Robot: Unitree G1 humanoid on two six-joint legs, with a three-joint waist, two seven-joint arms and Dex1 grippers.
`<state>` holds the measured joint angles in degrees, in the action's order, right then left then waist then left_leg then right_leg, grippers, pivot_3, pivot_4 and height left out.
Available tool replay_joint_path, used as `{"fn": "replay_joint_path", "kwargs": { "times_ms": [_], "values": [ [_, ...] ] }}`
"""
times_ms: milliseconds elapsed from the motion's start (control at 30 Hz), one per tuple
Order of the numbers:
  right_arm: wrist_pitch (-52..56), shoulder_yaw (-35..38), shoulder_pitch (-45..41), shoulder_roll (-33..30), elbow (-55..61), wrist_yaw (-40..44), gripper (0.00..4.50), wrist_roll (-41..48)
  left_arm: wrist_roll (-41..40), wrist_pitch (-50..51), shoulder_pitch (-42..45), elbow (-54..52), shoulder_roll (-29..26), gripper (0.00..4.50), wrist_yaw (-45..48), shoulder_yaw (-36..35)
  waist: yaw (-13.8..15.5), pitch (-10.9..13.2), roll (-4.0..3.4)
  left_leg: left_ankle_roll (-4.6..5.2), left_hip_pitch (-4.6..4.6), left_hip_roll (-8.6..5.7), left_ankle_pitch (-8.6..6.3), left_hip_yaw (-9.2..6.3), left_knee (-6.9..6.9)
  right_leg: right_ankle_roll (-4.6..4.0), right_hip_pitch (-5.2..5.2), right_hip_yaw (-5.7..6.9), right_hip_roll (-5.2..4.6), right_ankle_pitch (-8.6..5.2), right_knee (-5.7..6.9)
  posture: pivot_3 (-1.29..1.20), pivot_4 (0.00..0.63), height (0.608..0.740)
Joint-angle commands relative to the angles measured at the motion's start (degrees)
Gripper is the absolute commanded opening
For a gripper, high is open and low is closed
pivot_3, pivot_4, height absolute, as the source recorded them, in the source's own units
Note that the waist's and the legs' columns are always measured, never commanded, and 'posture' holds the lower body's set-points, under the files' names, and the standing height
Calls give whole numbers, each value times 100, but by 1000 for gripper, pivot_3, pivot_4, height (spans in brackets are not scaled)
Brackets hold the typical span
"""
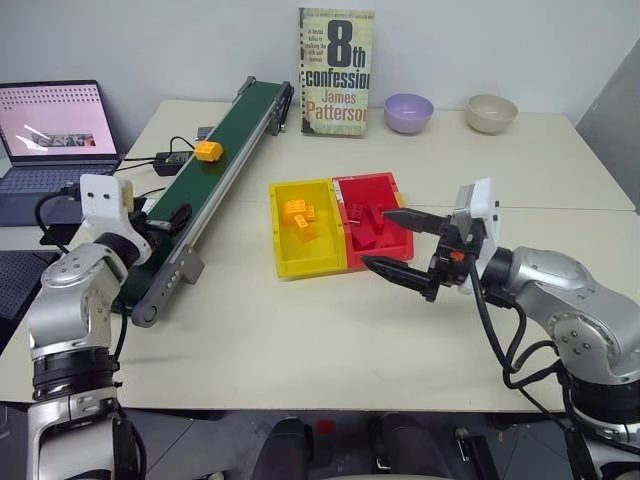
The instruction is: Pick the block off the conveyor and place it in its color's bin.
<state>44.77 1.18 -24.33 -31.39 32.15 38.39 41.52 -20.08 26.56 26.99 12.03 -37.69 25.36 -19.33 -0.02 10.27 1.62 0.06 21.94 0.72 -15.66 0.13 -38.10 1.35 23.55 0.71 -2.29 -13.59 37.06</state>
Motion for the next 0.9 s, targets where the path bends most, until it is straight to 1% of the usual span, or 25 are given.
{"fn": "replay_joint_path", "kwargs": {
  "times_ms": [33, 267, 500, 667, 700, 833, 900],
  "values": [
    [-205, 16, -155, 35, 90, -40, 4500, -41, 205, -373, 457, 461, 46, 4424, -158, 42, -1, 0, 0, 0, -1, 1, 0, 0, 0, 0, 0, 0, 0, 1, 0, 0, 150, 740],
    [-202, 4, -180, 39, 134, -150, 4500, -41, 466, -815, 1080, 1615, 91, 4424, 36, 325, -6, 0, 0, 0, -1, 3, 0, 2, 0, 1, 2, 2, 3, 1, 3, 0, 150, 740],
    [-162, 8, -133, 80, 224, -334, 4500, -1, 634, -1324, 1630, 2629, 98, 4424, 43, 352, -3, 0, 1, 0, 4, 2, 0, -1, 0, 2, 5, 5, 2, 2, 4, 0, 150, 740],
    [-105, 9, -79, 90, 311, -470, 4500, 46, 642, -1395, 1658, 2819, 100, 4424, 263, 400, -6, 0, 1, 0, 3, 1, 0, 3, 0, 3, 5, 3, 2, 3, 3, 0, 150, 740],
    [-93, 17, -91, 114, 309, -504, 4500, 73, 630, -1378, 1624, 2785, 96, 4148, 299, 394, -7, 0, 1, 0, 4, 1, 0, 3, 0, 3, 6, 3, 2, 3, 3, 0, 150, 740],
    [-57, 50, -117, 130, 312, -570, 4500, 147, 622, -1245, 1469, 2577, 42, 3497, 301, 361, -6, 0, 1, 0, 6, 2, 0, 1, 0, 4, 8, 4, 2, 3, 5, 0, 150, 740],
    [-49, 59, -142, 124, 293, -571, 4500, 159, 602, -1098, 1325, 2383, -9, 3057, 249, 305, -7, 0, 1, 0, 6, 2, 0, 1, 0, 4, 9, 3, 1, 3, 6, 0, 150, 740]
  ]
}}
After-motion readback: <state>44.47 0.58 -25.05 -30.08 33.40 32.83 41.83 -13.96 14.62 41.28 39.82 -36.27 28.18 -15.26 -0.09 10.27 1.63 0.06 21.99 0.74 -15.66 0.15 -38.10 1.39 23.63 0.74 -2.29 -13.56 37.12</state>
